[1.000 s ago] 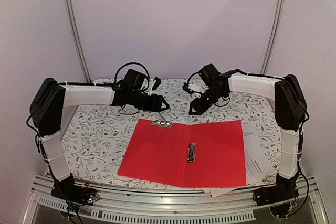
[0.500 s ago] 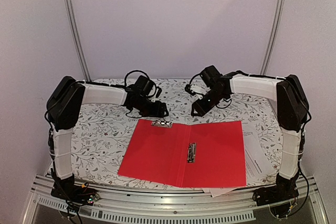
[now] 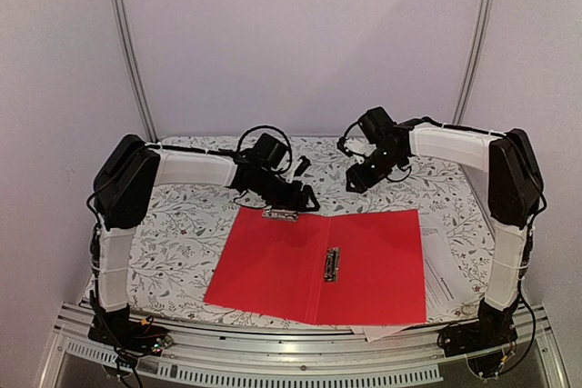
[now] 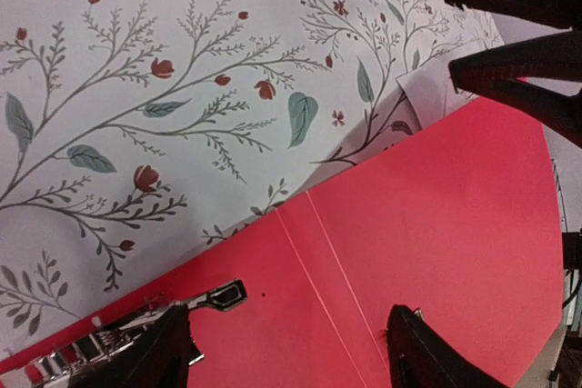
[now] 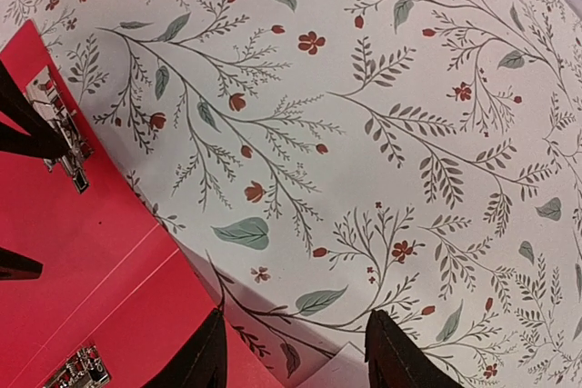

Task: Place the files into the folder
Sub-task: Pick up the folder from the center of the board.

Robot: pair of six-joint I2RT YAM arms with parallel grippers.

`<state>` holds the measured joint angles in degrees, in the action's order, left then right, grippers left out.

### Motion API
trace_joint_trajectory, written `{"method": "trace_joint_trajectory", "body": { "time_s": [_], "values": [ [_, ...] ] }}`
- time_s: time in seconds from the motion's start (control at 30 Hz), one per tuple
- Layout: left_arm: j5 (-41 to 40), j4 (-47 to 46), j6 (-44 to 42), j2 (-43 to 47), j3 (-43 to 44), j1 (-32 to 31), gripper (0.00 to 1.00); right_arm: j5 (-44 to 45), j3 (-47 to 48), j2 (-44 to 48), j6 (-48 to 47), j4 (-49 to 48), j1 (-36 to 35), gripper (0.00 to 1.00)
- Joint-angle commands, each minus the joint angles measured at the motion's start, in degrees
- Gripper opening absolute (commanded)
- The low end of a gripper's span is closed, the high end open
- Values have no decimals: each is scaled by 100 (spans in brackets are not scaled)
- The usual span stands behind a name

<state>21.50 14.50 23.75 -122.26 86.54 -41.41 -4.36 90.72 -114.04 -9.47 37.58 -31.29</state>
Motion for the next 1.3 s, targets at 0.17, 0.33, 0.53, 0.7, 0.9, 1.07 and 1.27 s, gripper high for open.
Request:
{"method": "trace_joint_trajectory", "body": {
  "time_s": [0.17, 0.33, 0.53, 0.7, 0.9, 1.07, 1.27],
  "values": [
    [305, 248, -920, 67, 185, -201, 76, 786, -230, 560, 757, 455, 263, 54],
    [-1, -297, -980, 648, -226, -168, 78, 695, -768, 1109, 1661, 772, 435, 57],
    [-488, -684, -864, 987, -474, -166, 85, 525, -1628, 1960, 2420, 1100, 588, 73],
    [-886, -700, -871, 1127, -599, -161, 87, 127, -2222, 2600, 2810, 1281, 866, 78],
    [-950, -765, -907, 1140, -649, -150, 89, -627, -2932, 3164, 3077, 1188, 1300, 77],
    [-927, -757, -889, 1136, -639, -148, 88, -1228, -3519, 3159, 3261, 709, 1442, 75],
    [-925, -733, -896, 1174, -640, -144, 88, -1866, -3995, 2957, 3524, -141, 1478, 64]
  ]
}}
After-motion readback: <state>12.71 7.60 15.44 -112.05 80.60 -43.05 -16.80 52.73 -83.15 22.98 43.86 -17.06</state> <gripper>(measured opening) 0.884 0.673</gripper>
